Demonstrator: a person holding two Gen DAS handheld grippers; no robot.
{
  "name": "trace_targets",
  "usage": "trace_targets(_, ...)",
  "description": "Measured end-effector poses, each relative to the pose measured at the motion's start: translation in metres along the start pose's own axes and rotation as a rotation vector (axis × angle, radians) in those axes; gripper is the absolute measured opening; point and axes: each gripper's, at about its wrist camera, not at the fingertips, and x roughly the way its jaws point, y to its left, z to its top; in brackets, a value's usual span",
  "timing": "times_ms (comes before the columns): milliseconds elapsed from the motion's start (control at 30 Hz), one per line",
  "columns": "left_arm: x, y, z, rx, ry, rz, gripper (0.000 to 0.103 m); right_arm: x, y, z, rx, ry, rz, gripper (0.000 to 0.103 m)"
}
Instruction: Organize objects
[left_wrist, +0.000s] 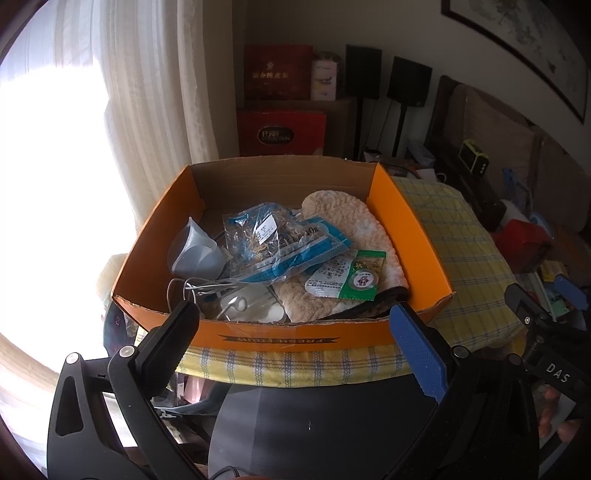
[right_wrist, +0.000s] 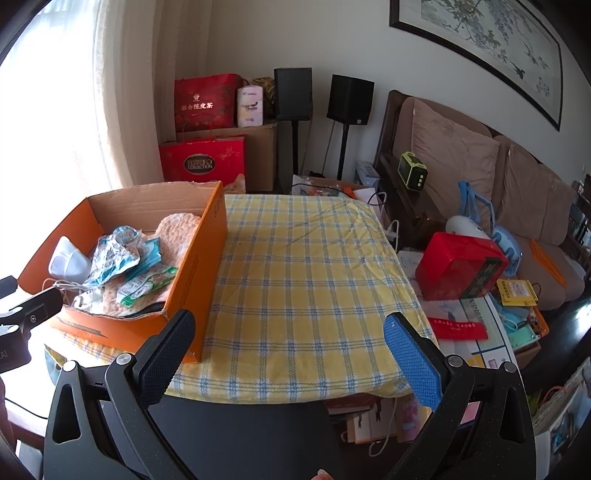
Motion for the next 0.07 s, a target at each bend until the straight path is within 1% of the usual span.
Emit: trace_targets(67, -0.0001, -0.0004, 0.0, 0.001, 0.001, 0.002, 0.103, 0.0, -0.0001, -0.0001, 0.0, 0.0, 0.0, 0.103)
